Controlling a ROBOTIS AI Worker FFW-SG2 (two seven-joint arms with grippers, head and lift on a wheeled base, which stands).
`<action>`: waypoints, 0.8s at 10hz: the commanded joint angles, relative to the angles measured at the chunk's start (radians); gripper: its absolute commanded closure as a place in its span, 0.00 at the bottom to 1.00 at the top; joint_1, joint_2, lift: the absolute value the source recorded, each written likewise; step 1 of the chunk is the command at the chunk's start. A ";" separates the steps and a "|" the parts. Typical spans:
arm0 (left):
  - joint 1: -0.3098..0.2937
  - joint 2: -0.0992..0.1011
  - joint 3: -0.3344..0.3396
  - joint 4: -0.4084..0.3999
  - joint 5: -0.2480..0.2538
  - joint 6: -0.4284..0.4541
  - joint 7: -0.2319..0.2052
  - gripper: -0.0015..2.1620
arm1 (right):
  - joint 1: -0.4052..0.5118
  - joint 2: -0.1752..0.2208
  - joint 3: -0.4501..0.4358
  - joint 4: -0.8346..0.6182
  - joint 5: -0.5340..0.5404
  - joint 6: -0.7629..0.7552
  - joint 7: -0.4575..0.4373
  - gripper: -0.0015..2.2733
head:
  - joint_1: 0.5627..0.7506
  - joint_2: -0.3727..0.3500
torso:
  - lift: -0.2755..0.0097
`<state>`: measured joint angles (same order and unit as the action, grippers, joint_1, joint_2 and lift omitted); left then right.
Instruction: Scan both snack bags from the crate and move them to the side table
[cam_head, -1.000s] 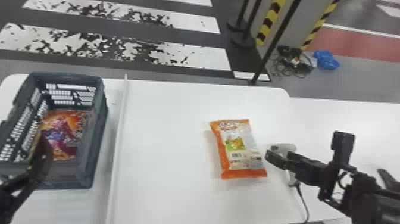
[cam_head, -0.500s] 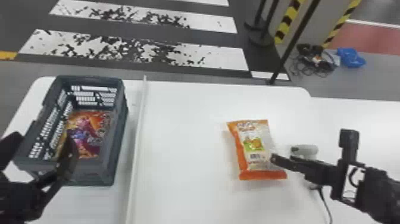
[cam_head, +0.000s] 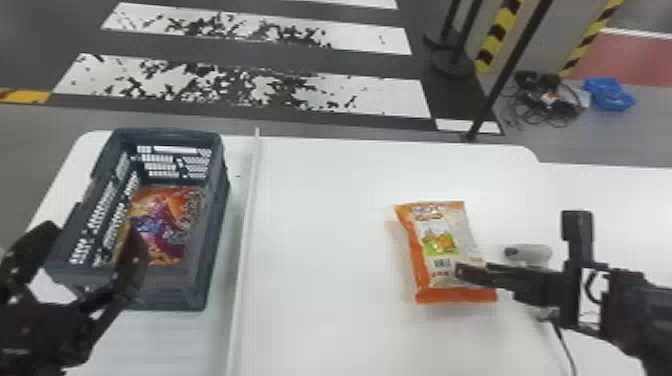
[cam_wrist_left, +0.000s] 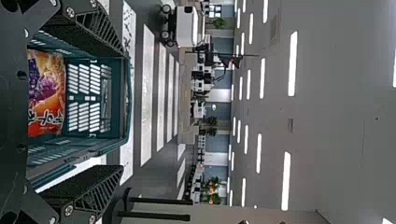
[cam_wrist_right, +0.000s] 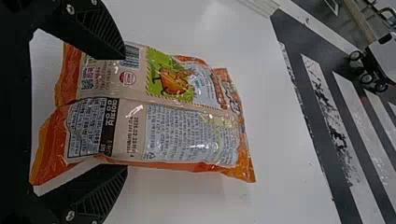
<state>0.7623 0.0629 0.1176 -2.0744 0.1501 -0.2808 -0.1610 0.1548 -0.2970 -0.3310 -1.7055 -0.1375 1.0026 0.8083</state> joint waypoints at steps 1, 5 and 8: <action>0.000 0.000 0.001 0.000 0.000 -0.002 0.000 0.07 | -0.011 -0.001 0.029 0.018 0.033 0.000 0.000 0.07 | 0.70 0.36 | 0.70; 0.003 0.002 0.002 -0.004 0.000 -0.002 -0.002 0.07 | -0.023 -0.010 0.082 0.043 0.128 0.006 0.022 0.99 | 0.70 0.37 | 0.70; 0.006 0.002 0.005 -0.007 0.000 -0.005 -0.002 0.07 | 0.020 -0.005 0.036 -0.045 0.104 0.018 0.026 0.99 | 0.70 0.37 | 0.70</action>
<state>0.7680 0.0644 0.1223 -2.0814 0.1503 -0.2837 -0.1618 0.1624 -0.3043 -0.2762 -1.7226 -0.0253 1.0151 0.8346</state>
